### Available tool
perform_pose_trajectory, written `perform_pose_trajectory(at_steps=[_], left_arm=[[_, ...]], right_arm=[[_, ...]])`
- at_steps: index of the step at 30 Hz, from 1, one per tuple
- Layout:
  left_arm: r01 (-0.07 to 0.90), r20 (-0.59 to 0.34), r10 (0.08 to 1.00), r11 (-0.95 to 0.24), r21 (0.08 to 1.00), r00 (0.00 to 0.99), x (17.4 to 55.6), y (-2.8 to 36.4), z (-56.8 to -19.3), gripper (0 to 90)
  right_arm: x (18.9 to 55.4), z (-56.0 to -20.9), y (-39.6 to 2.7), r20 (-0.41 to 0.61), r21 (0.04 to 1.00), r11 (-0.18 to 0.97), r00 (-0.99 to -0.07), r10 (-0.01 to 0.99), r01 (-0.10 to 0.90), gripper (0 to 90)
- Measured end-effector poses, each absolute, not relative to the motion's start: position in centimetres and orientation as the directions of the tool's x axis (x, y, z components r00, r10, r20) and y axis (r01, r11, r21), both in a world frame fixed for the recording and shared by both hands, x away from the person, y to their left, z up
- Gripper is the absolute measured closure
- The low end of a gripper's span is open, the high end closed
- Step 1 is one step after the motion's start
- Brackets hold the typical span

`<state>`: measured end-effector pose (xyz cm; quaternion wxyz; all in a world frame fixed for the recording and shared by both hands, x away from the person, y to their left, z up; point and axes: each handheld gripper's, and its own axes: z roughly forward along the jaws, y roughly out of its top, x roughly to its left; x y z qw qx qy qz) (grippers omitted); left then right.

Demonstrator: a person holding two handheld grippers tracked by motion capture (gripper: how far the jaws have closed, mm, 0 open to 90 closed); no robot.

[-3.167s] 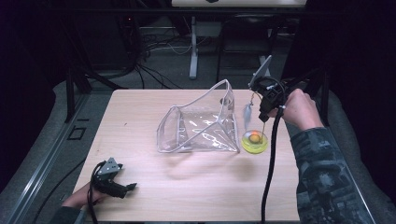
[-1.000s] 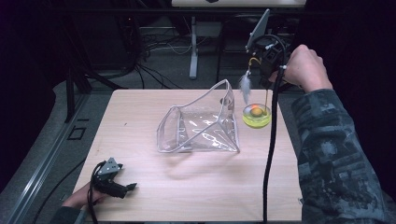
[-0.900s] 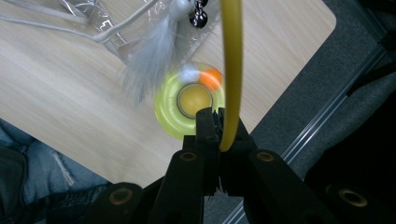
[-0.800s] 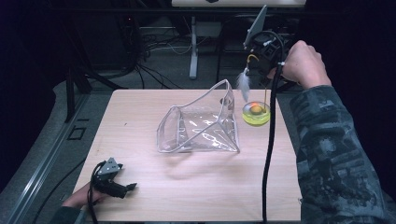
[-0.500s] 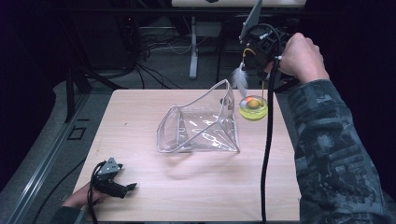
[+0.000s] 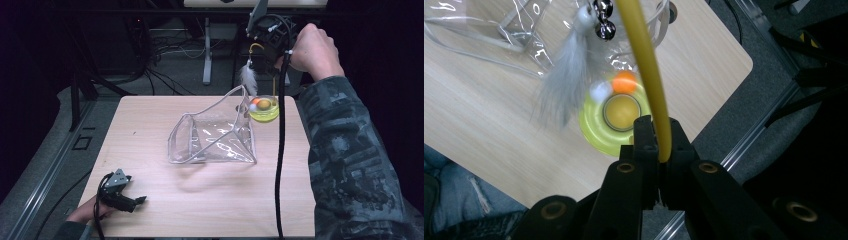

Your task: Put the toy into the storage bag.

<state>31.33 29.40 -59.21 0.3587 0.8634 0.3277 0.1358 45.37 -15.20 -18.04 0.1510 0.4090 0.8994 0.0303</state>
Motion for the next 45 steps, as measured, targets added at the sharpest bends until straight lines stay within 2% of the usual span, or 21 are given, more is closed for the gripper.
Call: perform_pose_trajectory(at_steps=[14,45], left_arm=[[0.468,-0.001,0.663,-0.528,0.708,0.748,31.3,29.4,-59.2,0.0],[0.468,0.0,0.662,-0.53,0.707,0.75,31.3,29.4,-59.2,0.1]], right_arm=[[45.9,-16.9,-13.0,-0.254,0.195,0.673,-0.626,0.737,0.713,87.2],[47.0,-17.9,-6.8,-0.234,0.211,0.735,-0.696,0.678,0.645,87.1]])
